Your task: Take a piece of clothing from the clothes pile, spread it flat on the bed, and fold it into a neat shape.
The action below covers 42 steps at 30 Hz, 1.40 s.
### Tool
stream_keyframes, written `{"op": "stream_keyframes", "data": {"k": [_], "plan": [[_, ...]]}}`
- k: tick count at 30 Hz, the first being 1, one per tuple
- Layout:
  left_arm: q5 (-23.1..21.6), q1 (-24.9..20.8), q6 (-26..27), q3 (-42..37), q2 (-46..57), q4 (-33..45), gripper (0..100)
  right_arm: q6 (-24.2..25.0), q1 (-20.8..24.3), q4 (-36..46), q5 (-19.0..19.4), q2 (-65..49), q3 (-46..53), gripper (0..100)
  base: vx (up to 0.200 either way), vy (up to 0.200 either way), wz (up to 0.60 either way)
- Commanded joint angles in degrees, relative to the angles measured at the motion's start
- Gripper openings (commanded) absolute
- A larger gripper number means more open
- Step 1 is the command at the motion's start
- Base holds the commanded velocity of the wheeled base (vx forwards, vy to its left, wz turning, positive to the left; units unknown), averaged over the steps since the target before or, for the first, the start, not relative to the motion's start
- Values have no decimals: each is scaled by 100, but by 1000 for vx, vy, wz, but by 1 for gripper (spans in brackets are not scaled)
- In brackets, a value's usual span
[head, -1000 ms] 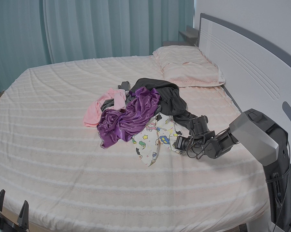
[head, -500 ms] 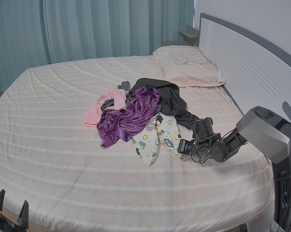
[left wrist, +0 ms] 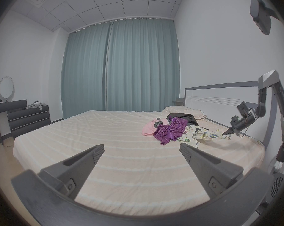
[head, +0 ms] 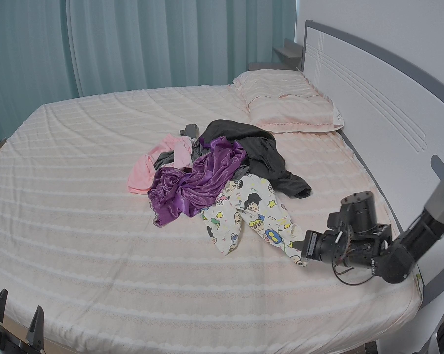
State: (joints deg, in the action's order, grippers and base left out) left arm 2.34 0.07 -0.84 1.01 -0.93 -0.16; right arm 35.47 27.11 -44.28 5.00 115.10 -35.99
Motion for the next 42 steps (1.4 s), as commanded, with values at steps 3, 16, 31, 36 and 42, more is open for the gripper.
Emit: {"op": "stream_keyframes", "data": {"k": [3, 16, 31, 36, 42], "plan": [[-6, 1, 5, -101, 93, -2, 100, 135, 655, -406, 19, -2475, 1507, 0, 0, 0, 0], [-515, -34, -162, 1077, -1120, -608, 100, 82, 866, -292, -201, -4004, 2333, 0, 0, 0, 0], [-2387, -1440, 1025, 1085, -6385, -2190, 100, 47, 901, -301, 107, -4655, 2219, 0, 0, 0, 0], [-2071, -2020, 752, 1112, -8213, -3579, 100, 65, 866, -301, 282, -4655, 1858, 0, 0, 0, 0], [-1139, -2978, -452, 1164, -9830, -5627, 100, 38, 866, -301, 274, -4681, 1656, 0, 0, 0, 0]]}}
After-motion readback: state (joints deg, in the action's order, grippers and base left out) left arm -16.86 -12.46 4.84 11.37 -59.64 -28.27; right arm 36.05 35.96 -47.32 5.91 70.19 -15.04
